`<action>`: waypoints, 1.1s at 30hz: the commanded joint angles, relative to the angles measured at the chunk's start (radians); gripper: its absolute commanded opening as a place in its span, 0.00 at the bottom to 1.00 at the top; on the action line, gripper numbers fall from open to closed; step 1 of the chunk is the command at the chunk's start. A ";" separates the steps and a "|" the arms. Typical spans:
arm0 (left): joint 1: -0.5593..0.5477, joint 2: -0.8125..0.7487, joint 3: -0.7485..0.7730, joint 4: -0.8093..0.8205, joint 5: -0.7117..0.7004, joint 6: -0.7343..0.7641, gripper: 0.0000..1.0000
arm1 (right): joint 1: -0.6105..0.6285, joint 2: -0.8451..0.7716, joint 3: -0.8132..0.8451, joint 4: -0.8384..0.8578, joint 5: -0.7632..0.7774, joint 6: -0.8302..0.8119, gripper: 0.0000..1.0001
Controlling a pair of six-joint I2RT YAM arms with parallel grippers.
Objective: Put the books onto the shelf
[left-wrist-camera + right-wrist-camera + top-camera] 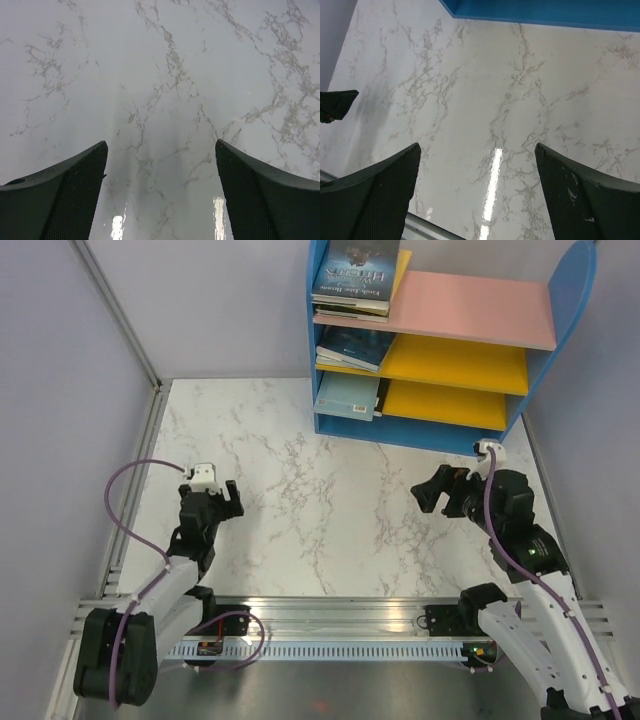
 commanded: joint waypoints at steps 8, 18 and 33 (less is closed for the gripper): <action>0.007 0.472 0.058 0.707 -0.038 0.115 0.88 | 0.002 0.171 -0.077 0.096 0.123 -0.038 0.98; 0.036 0.573 0.014 0.884 0.014 0.113 0.99 | 0.002 0.327 -0.402 0.825 0.202 -0.395 0.98; 0.036 0.564 0.011 0.863 0.014 0.115 1.00 | -0.070 0.854 -0.480 1.588 0.406 -0.482 0.98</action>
